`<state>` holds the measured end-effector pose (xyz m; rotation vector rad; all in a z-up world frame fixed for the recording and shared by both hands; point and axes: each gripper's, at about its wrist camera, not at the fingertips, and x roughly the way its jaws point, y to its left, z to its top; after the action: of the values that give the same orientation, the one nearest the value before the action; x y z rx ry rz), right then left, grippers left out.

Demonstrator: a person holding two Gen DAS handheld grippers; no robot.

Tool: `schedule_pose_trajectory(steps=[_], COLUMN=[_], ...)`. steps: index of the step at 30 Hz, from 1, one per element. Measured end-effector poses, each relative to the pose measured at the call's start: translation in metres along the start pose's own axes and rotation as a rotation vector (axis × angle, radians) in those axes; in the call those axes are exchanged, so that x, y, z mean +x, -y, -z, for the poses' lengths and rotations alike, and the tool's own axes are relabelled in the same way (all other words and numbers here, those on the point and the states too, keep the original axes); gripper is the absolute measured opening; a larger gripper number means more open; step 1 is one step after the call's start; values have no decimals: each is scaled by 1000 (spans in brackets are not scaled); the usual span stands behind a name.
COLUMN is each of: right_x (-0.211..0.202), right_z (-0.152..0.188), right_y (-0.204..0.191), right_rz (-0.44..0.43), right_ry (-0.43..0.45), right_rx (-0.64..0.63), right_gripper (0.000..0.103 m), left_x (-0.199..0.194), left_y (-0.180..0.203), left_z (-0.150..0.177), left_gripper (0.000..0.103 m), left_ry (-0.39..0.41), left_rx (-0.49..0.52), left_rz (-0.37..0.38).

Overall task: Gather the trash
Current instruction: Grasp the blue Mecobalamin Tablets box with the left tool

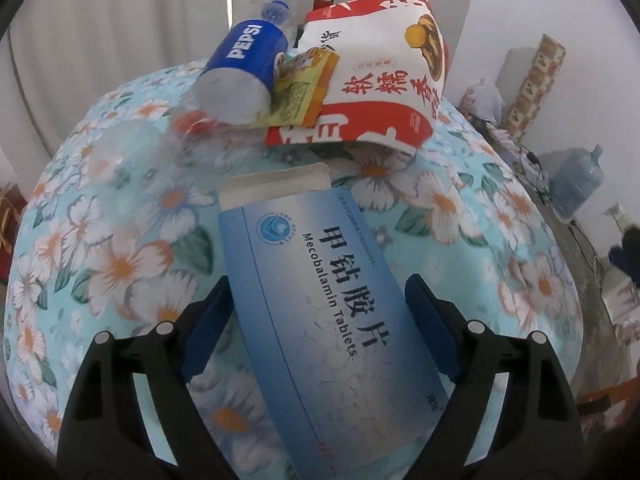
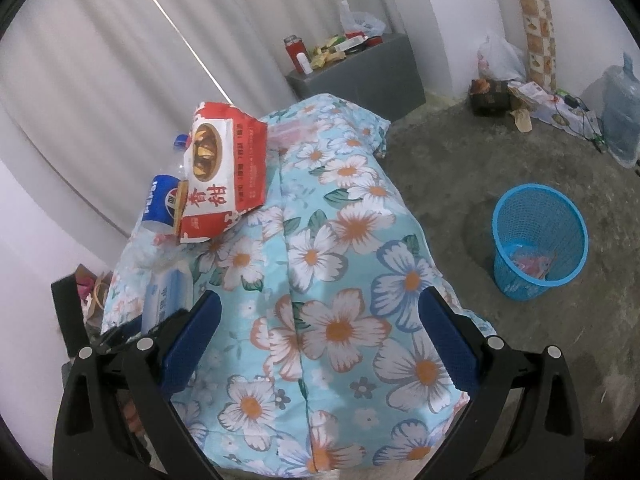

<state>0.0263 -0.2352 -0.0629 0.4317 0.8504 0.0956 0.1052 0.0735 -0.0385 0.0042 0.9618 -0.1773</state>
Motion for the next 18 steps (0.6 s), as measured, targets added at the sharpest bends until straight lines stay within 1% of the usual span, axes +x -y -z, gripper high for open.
schedule_pose_trajectory(steps=[3, 7, 9, 12, 14, 18], right_x=[0, 1, 3, 9, 16, 45], right_z=[-4, -13, -19, -24, -25, -21], right_y=[-10, -41, -65, -109, -138, -209], right_rz=[-17, -69, -119, -194, -243, -331], right_ry=[4, 13, 14, 15, 12, -30], right_rx=[-28, -106, -158, -253, -313, -451], right_gripper=[96, 96, 96, 96, 96, 93], left_x=[-13, -31, -38, -47, -54, -63], left_y=[-14, -33, -45, -69, -85, -119], left_z=[12, 30, 37, 48, 54, 61], left_gripper=[81, 81, 81, 81, 81, 81], left_ry=[3, 24, 25, 31, 44, 64], left_rx=[-4, -10, -28, -68, -97, -157], left_rz=[20, 12, 11, -14, -49, -102])
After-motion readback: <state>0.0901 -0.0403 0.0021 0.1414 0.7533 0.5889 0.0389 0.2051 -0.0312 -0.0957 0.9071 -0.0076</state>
